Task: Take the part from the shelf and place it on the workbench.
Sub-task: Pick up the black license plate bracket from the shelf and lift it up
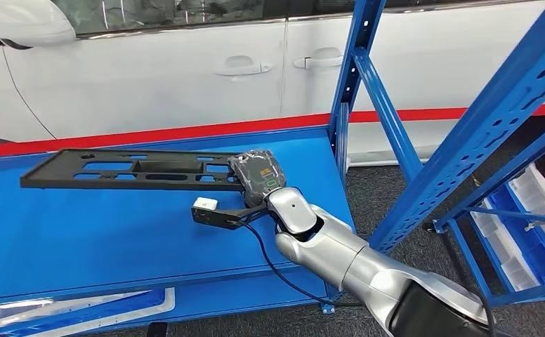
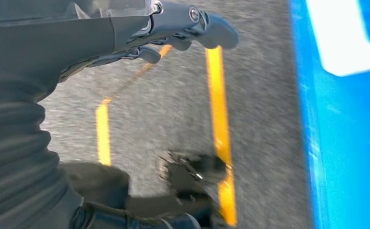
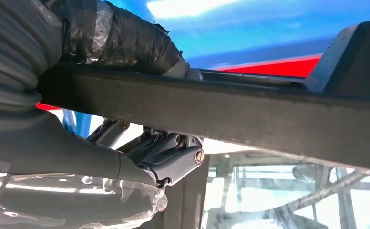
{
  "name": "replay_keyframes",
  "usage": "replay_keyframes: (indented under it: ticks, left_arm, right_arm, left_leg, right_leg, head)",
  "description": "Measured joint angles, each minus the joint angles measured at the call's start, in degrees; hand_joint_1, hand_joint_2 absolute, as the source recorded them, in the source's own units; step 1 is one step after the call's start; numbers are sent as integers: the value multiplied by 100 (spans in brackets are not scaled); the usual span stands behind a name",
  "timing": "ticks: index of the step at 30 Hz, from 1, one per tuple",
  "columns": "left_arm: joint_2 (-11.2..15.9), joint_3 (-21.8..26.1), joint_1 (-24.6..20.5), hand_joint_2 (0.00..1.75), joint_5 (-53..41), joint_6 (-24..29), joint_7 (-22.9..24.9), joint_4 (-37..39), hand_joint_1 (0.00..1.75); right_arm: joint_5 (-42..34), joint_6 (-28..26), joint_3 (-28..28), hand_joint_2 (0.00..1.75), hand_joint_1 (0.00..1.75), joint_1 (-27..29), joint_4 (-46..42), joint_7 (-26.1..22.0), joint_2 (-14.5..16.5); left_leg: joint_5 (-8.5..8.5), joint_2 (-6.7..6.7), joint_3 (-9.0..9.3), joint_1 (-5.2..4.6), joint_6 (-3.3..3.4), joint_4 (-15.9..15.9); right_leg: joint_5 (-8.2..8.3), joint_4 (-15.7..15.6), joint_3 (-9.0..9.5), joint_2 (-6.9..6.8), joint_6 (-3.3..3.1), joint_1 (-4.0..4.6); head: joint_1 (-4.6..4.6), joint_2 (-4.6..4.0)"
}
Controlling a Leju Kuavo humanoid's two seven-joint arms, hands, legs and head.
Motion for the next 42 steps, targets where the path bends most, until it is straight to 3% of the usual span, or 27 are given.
replay_keyframes:
  ticks: [3, 6, 7, 8, 9, 11, 13, 17, 19, 21, 22, 23, 24, 26, 28, 31, 32, 34, 36, 37, 38, 39, 42]
  left_arm:
    - [12, 2, 12, 175, 4, 68, 96, 0, 0]
    - [15, 2, -2, 175, -15, 243, 163, 0, 0]
    - [16, 2, 0, 175, -20, 318, 192, 0, 0]
    - [18, 2, 2, 175, -21, 379, 221, 0, 0]
    - [20, 2, 3, 175, -21, 417, 247, 0, 0]
    - [28, 2, -7, 175, -21, 433, 300, 0, 0]
    - [39, 2, -24, 175, -16, 433, 355, 0, 0]
    - [78, 2, -21, 175, 32, 434, 430, 1, 0]
    - [101, 2, -14, 175, 41, 436, 449, 1, 0]
    - [113, 2, -13, 175, 43, 436, 460, 2, 0]
    - [118, 2, -10, 175, 43, 436, 470, 2, 0]
    - [121, 2, -8, 175, 43, 436, 485, 2, 0]
    - [127, 2, -6, 175, 42, 436, 509, 2, 0]
    - [143, 2, -16, 175, 38, 436, 568, 1, 0]
    - [153, 2, -34, 175, 32, 436, 624, 0, 0]
    - [161, 2, -34, 175, 15, 436, 712, 1, 0]
    - [166, 2, -29, 175, 5, 436, 741, 2, 0]
    - [180, 2, -29, 175, -14, 436, 778, 2, 0]
    - [189, 2, -33, 175, -19, 436, 788, 2, 0]
    - [191, 2, -32, 175, -18, 436, 788, 2, 0]
    - [192, 2, -30, 175, -17, 435, 786, 2, 0]
    - [194, 2, -29, 175, -15, 436, 781, 2, 0]
    - [197, 2, -33, 175, 3, 439, 745, 1, 0]
  right_arm:
    - [30, -2, -81, 175, 175, -15, -308, 40, -92]
    - [79, -19, -138, 175, 175, -14, -540, 54, -184]
    - [103, -32, -147, 175, 175, -5, -617, 60, -215]
    - [129, -43, -156, 175, 175, 1, -715, 68, -247]
    - [154, -51, -168, 175, 175, -1, -830, 80, -283]
    - [186, -63, -205, 175, 175, -37, -1096, 103, -335]
    - [185, -101, -250, 175, 175, -81, -1368, 108, -357]
    - [119, -232, -300, 175, 175, -97, -1774, 36, -392]
    - [110, -298, -310, 175, 175, -99, -1919, 2, -402]
    - [109, -339, -317, 175, 175, -92, -2028, -13, -409]
    - [108, -351, -321, 175, 175, -83, -2070, -21, -416]
    - [108, -358, -324, 175, 175, -72, -2106, -32, -426]
    - [109, -362, -327, 175, 175, -62, -2140, -49, -438]
    - [110, -371, -335, 175, 175, -54, -2217, -89, -456]
    - [110, -392, -345, 175, 175, -57, -2294, -114, -464]
    - [120, -436, -349, 175, 175, -50, -2388, -147, -476]
    - [129, -446, -350, 175, 175, -46, -2423, -158, -487]
    - [147, -456, -352, 175, 175, -38, -2500, -172, -512]
    - [153, -460, -353, 175, 175, -12, -2578, -188, -531]
    - [150, -459, -353, 175, 175, 9, -2612, -195, -539]
    - [126, -457, -353, 175, 175, 27, -2644, -203, -548]
    - [83, -455, -353, 175, 175, 39, -2674, -213, -556]
    - [-192, -451, -353, 175, 175, 46, -2778, -312, -560]
  left_leg:
    - [30, 10, 42, 32, 103, -65]
    - [18, 11, 55, 21, 176, -68]
    - [11, 10, 57, 18, 181, -63]
    - [4, 6, 58, 17, 182, -54]
    - [-7, 1, 61, 17, 179, -39]
    - [-47, -7, 55, 6, 149, 12]
    - [-73, -7, 30, -12, 102, 67]
    - [-141, -3, -13, -5, -1, 146]
    - [-449, 2, -183, 11, -66, 569]
    - [-797, 4, -459, 35, -122, 1261]
    - [-874, 4, -544, 45, -141, 1497]
    - [-854, 5, -541, 53, -153, 1552]
    - [-738, 6, -428, 61, -159, 1384]
    - [-437, 9, 13, 71, -149, 617]
    - [-290, 0, 309, 45, -100, 66]
    - [-204, -11, 317, 21, 21, -33]
    - [-154, -2, 302, 27, 69, -58]
    - [-44, 21, 234, 43, 166, -105]
    - [35, 33, 126, 22, 212, -104]
    - [72, 35, 70, 13, 217, -100]
    - [109, 37, 14, 7, 216, -93]
    - [144, 36, -40, 2, 212, -83]
    - [225, 29, -176, -10, 164, -30]
  right_leg:
    - [-200, 292, -126, -17, 88, -8]
    - [-635, 1307, -640, -27, 114, -15]
    - [-659, 1512, -762, -27, 116, -15]
    - [-579, 1518, -789, -29, 111, -16]
    - [-403, 1298, -703, -30, 99, -16]
    - [-49, 574, -362, -30, 58, -2]
    - [67, 142, -153, -22, 21, 14]
    - [106, 47, -127, -20, -71, 3]
    - [144, 6, -127, -35, -126, -29]
    - [165, 6, -158, -48, -146, -31]
    - [176, 9, -175, -53, -147, -31]
    - [189, 13, -192, -57, -144, -32]
    - [204, 20, -208, -58, -134, -35]
    - [238, 34, -239, -52, -97, -38]
    - [284, 32, -263, -47, -33, -30]
    - [360, -2, -278, -46, 84, -29]
    - [313, 34, -300, -47, 114, -29]
    - [-48, 405, -447, -47, 149, -29]
    - [-565, 1113, -661, -51, 163, -27]
    - [-710, 1392, -709, -51, 168, -26]
    - [-745, 1503, -670, -52, 167, -26]
    - [-682, 1407, -528, -52, 157, -25]
    - [-384, 370, 233, -51, 77, 0]
  head:
    - [12, 0]
    - [25, 0]
    - [26, 0]
    - [28, 0]
    - [30, 0]
    - [34, 0]
    - [33, 0]
    - [24, 1]
    - [1, 1]
    - [-12, 2]
    - [-11, 2]
    - [-12, 2]
    - [-12, 1]
    - [-12, 1]
    - [-7, 0]
    - [0, 1]
    - [4, 1]
    - [28, 1]
    - [56, 0]
    - [62, 0]
    - [63, 1]
    - [65, 1]
    - [63, 0]
